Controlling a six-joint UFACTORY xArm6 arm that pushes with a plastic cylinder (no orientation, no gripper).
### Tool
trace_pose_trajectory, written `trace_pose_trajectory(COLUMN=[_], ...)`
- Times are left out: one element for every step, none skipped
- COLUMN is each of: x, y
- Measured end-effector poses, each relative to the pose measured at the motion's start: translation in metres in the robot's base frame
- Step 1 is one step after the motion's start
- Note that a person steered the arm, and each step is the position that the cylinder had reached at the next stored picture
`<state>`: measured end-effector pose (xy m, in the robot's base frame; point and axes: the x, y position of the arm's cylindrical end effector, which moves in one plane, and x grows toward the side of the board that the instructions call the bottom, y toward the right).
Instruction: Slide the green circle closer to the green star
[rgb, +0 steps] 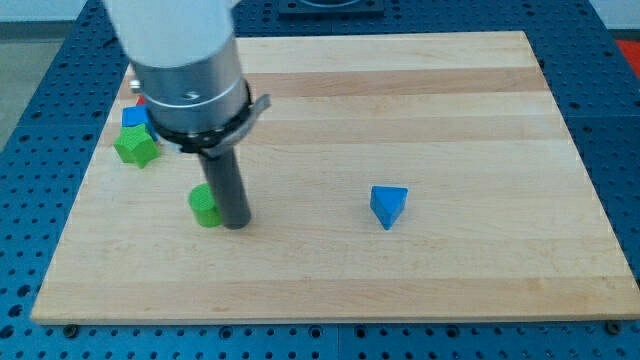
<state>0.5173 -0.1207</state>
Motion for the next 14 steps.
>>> trace_pose_trajectory(x=[-0.005, -0.009, -0.011, -0.021, -0.04, -0.041, -0.041, -0.041, -0.041, -0.041, -0.029, -0.013, -0.015, -0.024], y=[-0.036, -0.071, -0.07, -0.045, -0.037, -0.061, -0.065, -0.072, -0.079, -0.084, -0.084, -0.085, -0.085, -0.085])
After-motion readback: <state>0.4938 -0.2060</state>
